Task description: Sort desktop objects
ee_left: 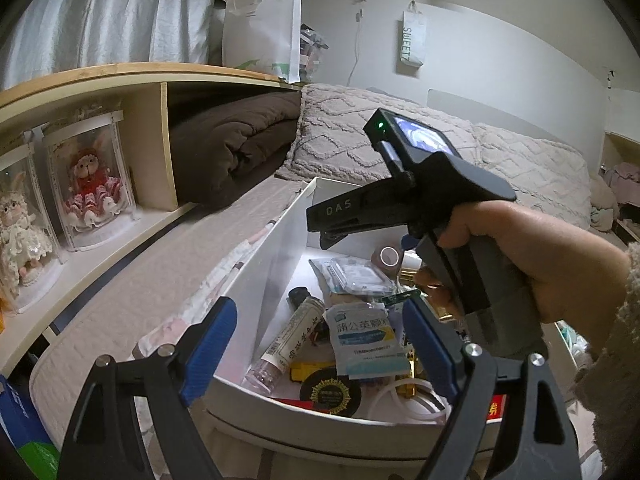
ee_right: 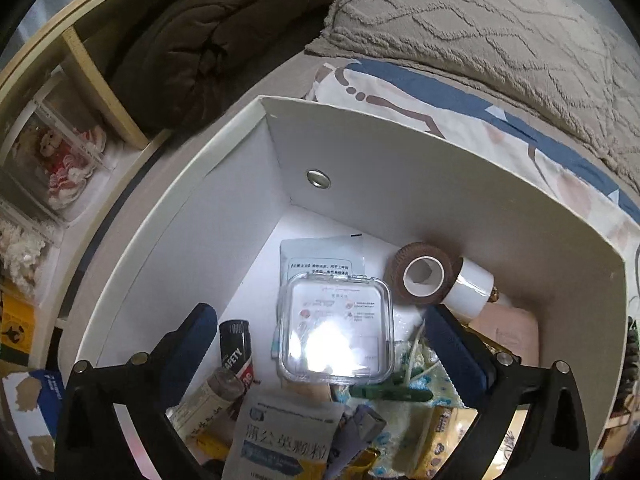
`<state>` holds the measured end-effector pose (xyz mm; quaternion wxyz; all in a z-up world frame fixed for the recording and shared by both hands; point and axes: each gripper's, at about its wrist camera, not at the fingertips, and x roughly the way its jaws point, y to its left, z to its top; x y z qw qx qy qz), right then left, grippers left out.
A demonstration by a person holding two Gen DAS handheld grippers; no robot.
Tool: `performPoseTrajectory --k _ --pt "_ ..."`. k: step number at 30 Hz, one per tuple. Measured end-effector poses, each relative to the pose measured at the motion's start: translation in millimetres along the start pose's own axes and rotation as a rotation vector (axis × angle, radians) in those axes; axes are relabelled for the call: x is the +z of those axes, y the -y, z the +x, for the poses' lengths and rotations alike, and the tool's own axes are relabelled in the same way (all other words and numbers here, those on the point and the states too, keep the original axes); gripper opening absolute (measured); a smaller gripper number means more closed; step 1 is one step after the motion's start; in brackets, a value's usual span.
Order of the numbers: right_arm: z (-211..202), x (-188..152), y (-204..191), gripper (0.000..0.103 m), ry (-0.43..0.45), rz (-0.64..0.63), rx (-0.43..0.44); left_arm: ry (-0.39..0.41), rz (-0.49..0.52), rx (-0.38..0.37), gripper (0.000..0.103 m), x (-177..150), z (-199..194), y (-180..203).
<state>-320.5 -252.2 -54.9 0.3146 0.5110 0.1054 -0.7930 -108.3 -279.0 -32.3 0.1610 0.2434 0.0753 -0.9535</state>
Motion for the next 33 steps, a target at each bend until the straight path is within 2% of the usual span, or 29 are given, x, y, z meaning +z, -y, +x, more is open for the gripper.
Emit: performPoseTrajectory --k 5,11,24,26,28,33 --pt "-17.4 -8.9 -3.5 0.103 0.015 -0.06 -0.005 0.001 -0.004 -0.007 0.085 0.5 0.6 -1.4" --pt "-46.3 -26.4 -2.0 0.103 0.08 -0.107 -0.01 0.001 -0.004 -0.008 0.085 0.5 0.3 -1.1" --pt "-84.3 -75.2 17.5 0.103 0.131 -0.144 0.006 -0.026 0.021 0.001 0.085 -0.8 0.4 1.7" --pt "-91.6 -83.0 21.5 0.103 0.145 -0.15 0.003 -0.038 0.025 -0.009 0.088 -1.1 -0.1 2.9" --pt "-99.3 -90.7 26.2 0.103 0.163 -0.15 -0.002 -0.047 0.037 -0.028 0.097 -1.1 -0.7 5.5" --pt "-124.1 -114.1 40.2 0.103 0.255 -0.153 -0.047 -0.07 0.086 0.003 0.099 -2.4 2.3 15.2"
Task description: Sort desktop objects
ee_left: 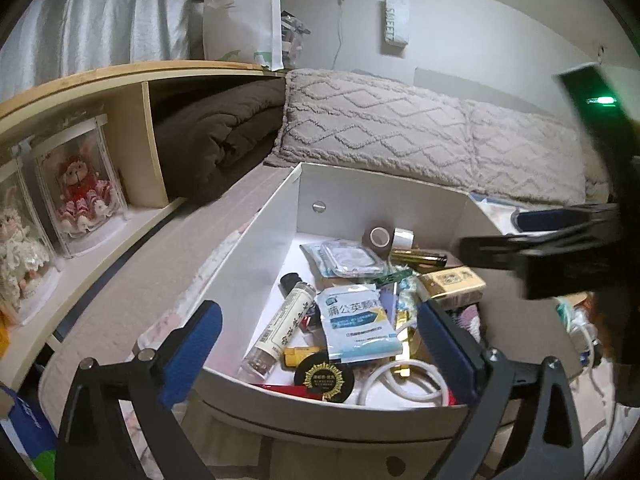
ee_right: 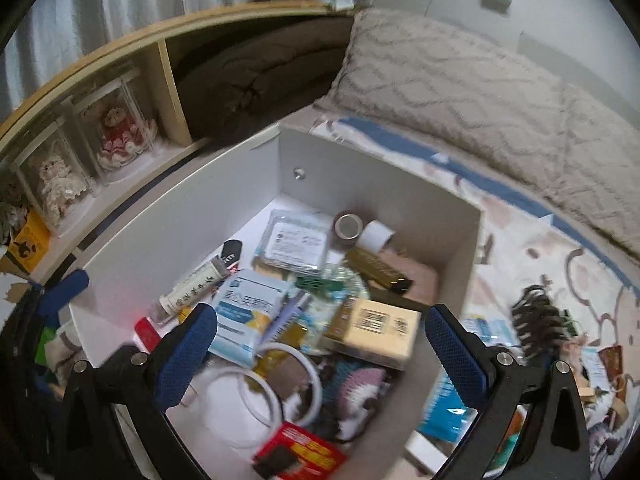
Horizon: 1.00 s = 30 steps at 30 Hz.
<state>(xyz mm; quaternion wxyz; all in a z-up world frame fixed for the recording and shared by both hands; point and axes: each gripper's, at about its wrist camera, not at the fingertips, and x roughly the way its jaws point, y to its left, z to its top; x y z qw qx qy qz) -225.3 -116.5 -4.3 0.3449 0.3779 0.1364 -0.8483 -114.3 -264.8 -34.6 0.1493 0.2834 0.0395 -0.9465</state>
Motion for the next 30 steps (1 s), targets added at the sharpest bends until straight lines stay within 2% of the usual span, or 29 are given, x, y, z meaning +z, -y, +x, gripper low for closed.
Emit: performPoseTrajectory --k 5,15,30 --pt "-22.5 -22.6 16.1 0.103 0.042 0.022 0.005 -0.028 0.037 0.035 0.1 0.1 4.1 5.6" --pt "-36.4 -64.2 33.8 0.103 0.062 0.031 0.016 -0.08 0.124 0.083 0.103 -1.8 12.9 22.4" --pt "-61.7 -100.4 44.8 0.103 0.1 0.023 0.022 -0.177 0.145 0.121 0.103 1.0 17.8 32.3"
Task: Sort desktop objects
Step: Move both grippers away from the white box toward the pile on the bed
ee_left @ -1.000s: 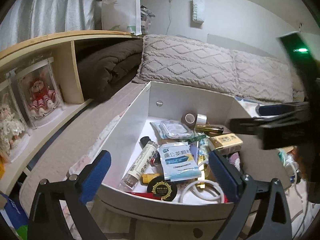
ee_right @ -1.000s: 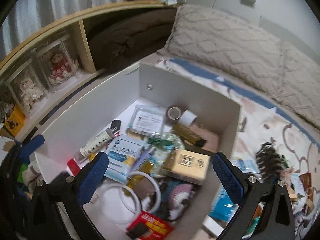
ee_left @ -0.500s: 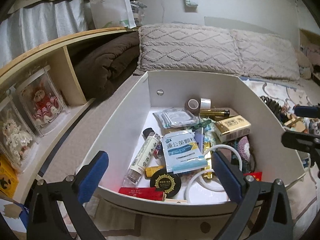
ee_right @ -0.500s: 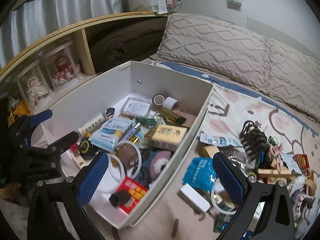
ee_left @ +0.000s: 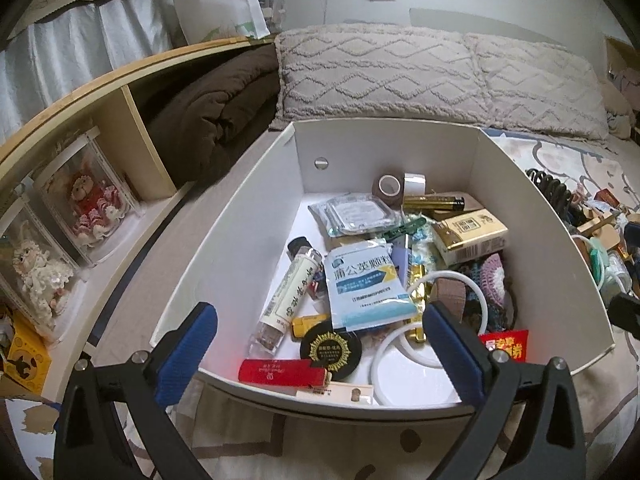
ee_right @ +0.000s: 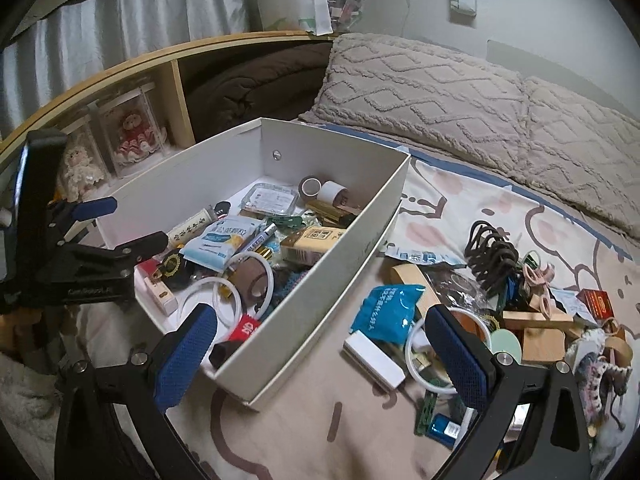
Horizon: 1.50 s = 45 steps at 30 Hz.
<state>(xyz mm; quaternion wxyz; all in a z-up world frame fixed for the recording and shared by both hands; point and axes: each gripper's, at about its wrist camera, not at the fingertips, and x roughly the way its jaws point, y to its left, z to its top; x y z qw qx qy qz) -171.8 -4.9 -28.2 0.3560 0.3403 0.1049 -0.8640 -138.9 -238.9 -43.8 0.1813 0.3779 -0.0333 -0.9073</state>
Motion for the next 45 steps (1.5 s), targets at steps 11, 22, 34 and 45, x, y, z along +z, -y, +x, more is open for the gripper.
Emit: performPoseTrajectory --k 11,22,34,45 --pt "-16.8 -10.1 6.8 0.103 0.034 0.038 0.009 -0.048 0.035 0.023 0.103 6.8 1.0 11.9" --pt "-39.1 -11.3 18.1 0.103 0.104 0.047 -0.016 0.027 0.047 -0.001 0.103 27.9 -31.2 45.9" --pt "-64.2 -26.5 55.5 0.103 0.151 0.097 -0.131 0.082 0.185 -0.135 0.103 48.0 -63.7 132.3" --pt "-86.8 -51.5 110.4 0.103 0.157 0.184 -0.273 0.094 0.231 -0.259 0.103 43.6 -62.4 190.7"
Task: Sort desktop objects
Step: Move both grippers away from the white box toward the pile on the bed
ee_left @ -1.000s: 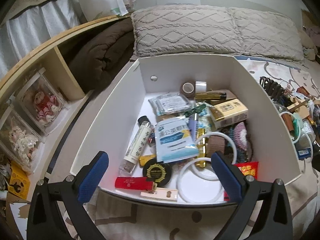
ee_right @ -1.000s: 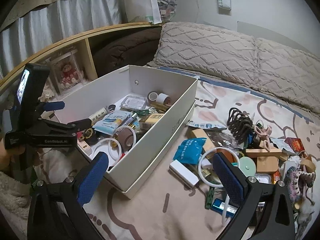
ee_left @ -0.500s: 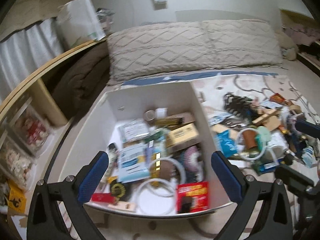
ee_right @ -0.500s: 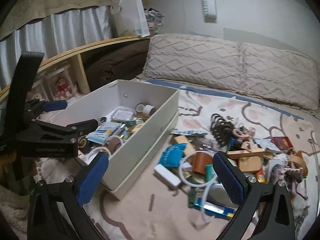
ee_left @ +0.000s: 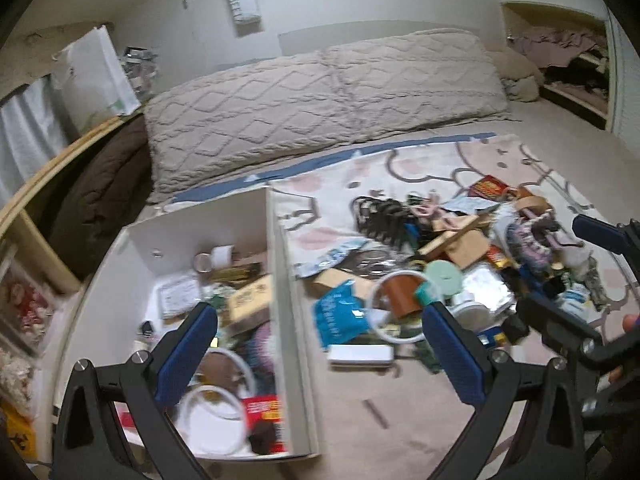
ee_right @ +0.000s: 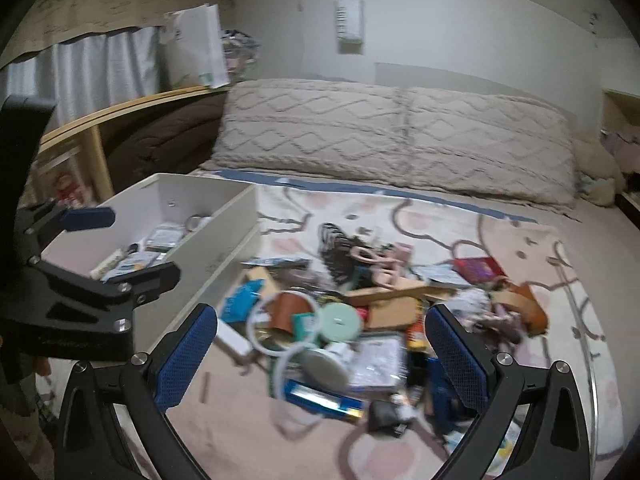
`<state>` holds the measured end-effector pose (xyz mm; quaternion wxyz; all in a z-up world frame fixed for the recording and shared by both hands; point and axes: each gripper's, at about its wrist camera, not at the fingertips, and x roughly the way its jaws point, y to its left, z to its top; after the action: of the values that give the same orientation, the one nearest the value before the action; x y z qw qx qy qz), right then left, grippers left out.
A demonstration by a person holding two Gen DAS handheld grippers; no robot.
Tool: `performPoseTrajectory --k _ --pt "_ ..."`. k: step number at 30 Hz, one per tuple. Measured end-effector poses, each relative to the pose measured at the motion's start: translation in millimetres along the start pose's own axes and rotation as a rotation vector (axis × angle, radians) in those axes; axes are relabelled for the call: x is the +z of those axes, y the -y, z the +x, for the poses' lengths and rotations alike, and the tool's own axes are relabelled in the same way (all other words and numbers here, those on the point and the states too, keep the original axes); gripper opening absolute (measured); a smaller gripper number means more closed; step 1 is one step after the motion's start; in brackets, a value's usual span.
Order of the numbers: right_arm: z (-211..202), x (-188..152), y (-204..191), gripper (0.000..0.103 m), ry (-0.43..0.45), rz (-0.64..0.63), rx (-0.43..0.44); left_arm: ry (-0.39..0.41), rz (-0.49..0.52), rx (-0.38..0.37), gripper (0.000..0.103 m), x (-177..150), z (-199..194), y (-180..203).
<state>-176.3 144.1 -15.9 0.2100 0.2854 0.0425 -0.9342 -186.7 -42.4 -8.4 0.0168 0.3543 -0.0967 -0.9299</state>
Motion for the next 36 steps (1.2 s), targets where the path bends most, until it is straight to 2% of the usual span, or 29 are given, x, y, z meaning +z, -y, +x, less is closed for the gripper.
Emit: performPoseTrajectory --k 6,10,17,26,32,36 --pt "-0.7 -12.7 31.6 0.103 -0.008 0.063 -0.067 -0.005 -0.009 -0.042 0.103 -4.7 10.5 16.7" --pt "3.9 -23.7 43.9 0.103 -0.031 0.081 -0.102 -0.015 -0.035 -0.089 0.103 -10.3 18.9 21.0" --pt "3.9 -33.5 57.0 0.103 -0.036 0.089 -0.157 -0.007 -0.055 -0.115 0.103 -15.8 23.7 25.0" --pt "-14.0 -40.6 85.1 0.103 0.027 0.19 -0.213 0.048 -0.109 -0.098 0.103 -16.8 18.4 16.9" --pt "-18.8 -51.0 110.2 0.103 0.012 0.238 -0.267 0.056 -0.149 -0.129 0.103 -17.6 18.8 14.4" --pt "-23.5 -58.6 124.6 0.103 0.007 0.243 -0.333 0.066 -0.167 -0.128 0.103 -17.6 19.2 15.1"
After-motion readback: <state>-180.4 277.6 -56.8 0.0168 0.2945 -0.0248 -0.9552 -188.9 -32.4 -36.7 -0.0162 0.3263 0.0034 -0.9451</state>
